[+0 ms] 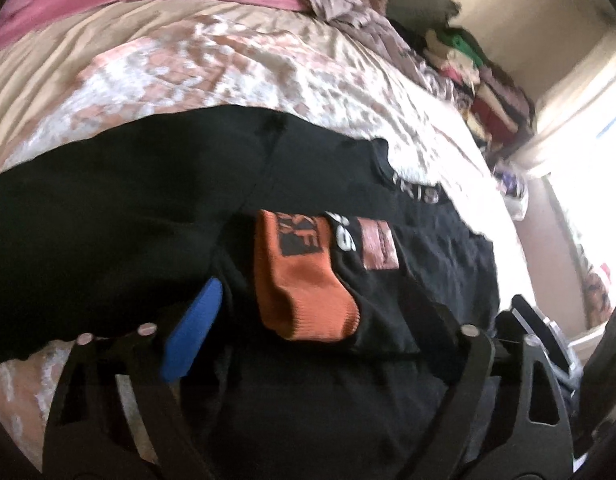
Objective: Fold small clothes
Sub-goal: 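Lift the sleeve with the right tool and fold it across the sweatshirt body, then open the right tool and release the sleeve onto the sweatshirt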
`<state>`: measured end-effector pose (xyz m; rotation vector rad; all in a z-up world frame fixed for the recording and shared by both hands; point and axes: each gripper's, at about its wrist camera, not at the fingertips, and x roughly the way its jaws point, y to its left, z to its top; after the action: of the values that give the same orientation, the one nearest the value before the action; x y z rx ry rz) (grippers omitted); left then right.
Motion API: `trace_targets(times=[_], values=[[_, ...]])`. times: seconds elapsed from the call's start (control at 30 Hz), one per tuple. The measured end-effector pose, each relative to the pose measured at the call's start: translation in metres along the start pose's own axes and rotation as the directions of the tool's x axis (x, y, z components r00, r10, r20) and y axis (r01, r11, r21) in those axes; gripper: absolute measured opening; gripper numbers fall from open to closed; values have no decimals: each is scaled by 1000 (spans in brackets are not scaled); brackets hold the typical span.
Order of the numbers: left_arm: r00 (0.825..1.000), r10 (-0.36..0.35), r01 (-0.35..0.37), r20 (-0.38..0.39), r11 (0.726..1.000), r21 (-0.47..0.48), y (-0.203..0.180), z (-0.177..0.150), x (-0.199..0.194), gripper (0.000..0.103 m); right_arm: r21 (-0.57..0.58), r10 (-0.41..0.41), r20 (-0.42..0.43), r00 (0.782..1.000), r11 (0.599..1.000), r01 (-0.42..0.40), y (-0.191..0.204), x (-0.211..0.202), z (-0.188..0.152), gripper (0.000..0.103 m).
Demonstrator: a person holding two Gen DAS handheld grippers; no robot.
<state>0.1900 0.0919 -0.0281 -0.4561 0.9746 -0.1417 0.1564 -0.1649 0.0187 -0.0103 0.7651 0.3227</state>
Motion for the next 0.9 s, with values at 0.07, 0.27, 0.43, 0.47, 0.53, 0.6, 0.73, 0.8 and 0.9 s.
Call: trace_targets(times=[0.07, 0.27, 0.43, 0.47, 0.53, 0.6, 0.73, 0.8, 0.9], values=[[999, 28, -27, -17, 999, 38, -9, -2, 9, 64, 25, -29, -3, 1000, 999, 29, -15, 0, -4, 76], [987, 162, -159, -19, 980, 121, -24, -5, 39, 45, 121, -68, -6, 998, 990, 68, -60, -8, -17, 76], [980, 184, -197, 79, 958, 208, -34, -9, 29, 11, 163, -121, -6, 993, 979, 121, -90, -16, -27, 76], [979, 174, -193, 106, 957, 216, -36, -8, 21, 11, 174, -131, -6, 991, 976, 130, -95, -17, -28, 76], [971, 185, -217, 150, 945, 244, -39, -8, 11, 11, 197, -141, -7, 990, 971, 140, -105, -19, -30, 76], [969, 216, -241, 122, 937, 253, -38, -10, 18, 17, 218, -150, -10, 989, 965, 148, -111, -18, -31, 76], [963, 251, -269, 101, 932, 244, -27, -13, 22, 37, 198, -148, -10, 989, 969, 147, -108, -17, -31, 76], [962, 244, -264, 120, 942, 209, -21, -12, 11, 38, 169, -141, -11, 990, 976, 140, -100, -15, -29, 76], [949, 256, -291, 185, 936, 196, -20, -11, -13, 38, 127, -110, -12, 994, 986, 111, -86, -11, -27, 76]])
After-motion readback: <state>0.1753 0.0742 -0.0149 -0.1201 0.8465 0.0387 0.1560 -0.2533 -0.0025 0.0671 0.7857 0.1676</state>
